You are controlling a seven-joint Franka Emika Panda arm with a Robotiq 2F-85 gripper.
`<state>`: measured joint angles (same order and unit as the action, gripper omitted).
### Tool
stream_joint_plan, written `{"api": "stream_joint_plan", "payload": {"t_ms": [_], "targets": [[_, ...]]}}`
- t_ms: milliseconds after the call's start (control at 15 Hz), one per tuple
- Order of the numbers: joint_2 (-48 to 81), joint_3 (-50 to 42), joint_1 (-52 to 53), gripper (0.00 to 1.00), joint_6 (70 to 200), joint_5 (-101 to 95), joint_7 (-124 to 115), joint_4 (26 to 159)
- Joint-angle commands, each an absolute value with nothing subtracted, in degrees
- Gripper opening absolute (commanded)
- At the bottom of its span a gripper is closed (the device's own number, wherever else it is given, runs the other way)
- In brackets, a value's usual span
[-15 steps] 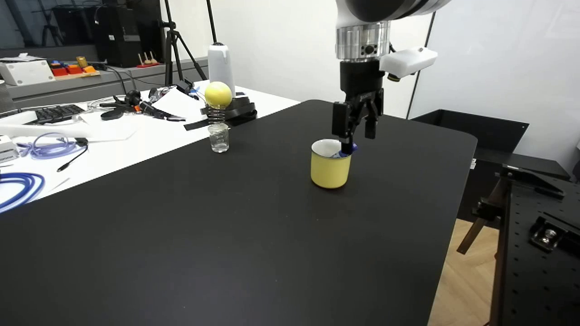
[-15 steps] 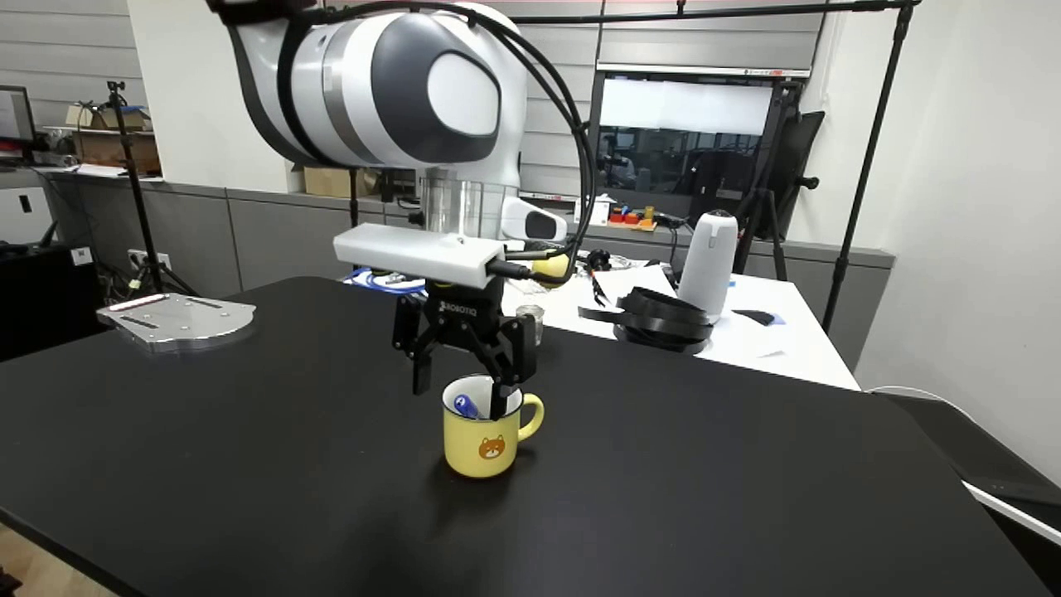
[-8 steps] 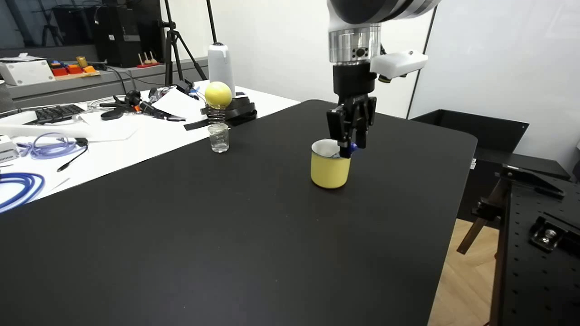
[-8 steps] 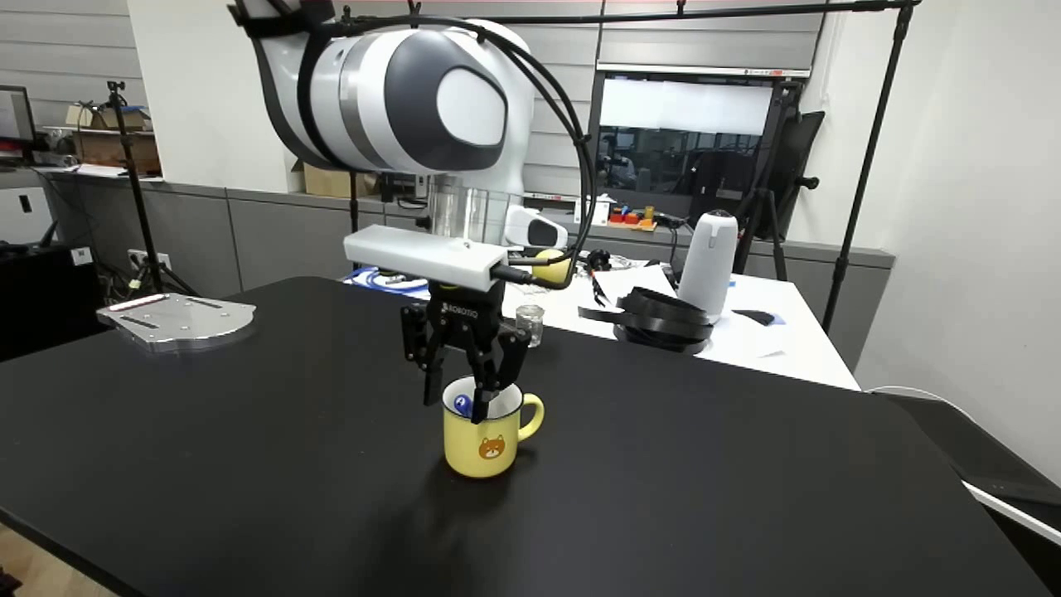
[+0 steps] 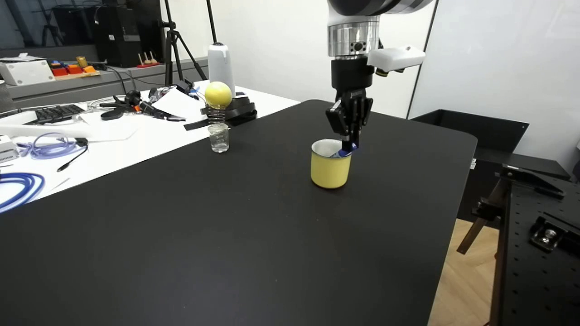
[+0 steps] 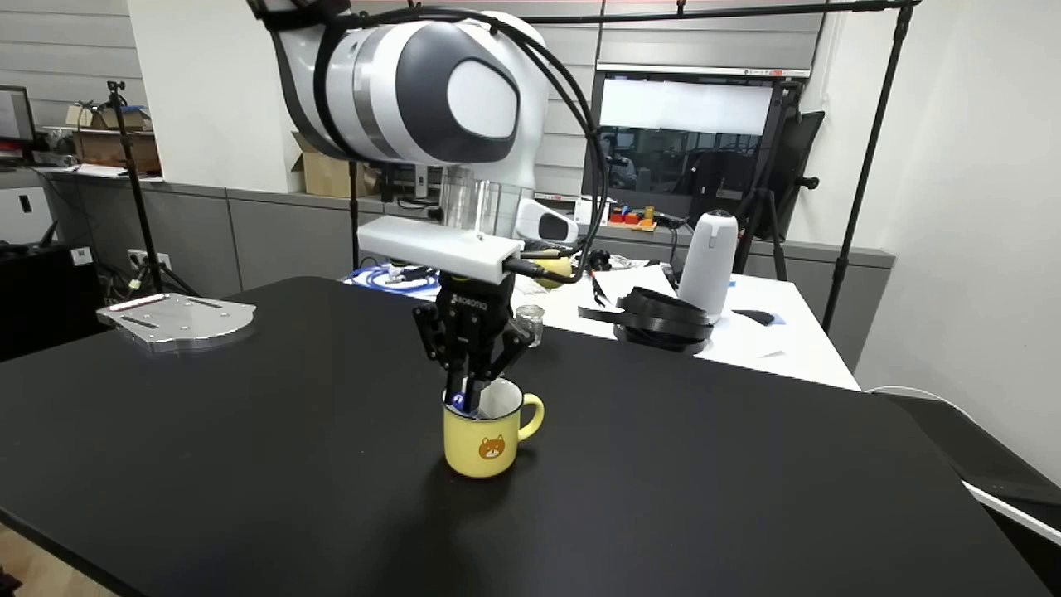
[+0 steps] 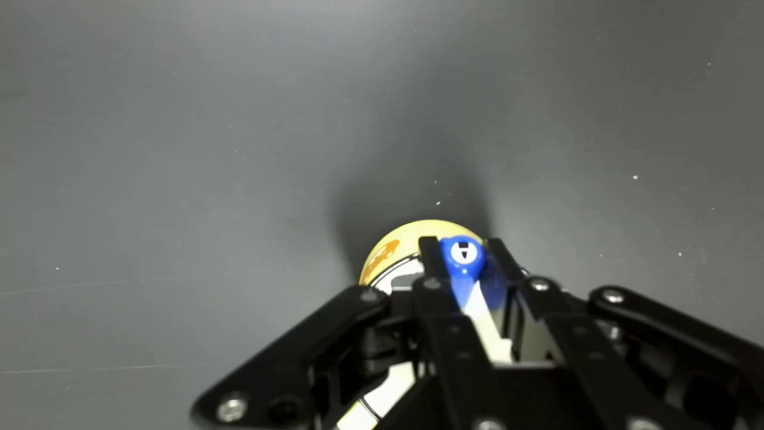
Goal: Take the blue marker out of the yellow mug and put it on the table
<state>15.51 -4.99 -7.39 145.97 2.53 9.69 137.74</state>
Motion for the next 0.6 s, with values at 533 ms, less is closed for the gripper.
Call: {"api": "stream_joint_plan", "payload": {"t_ms": [533], "targets": [[6.4,-1.6,-2.9,0.05,137.9,-0.8,8.6,137.7]]}}
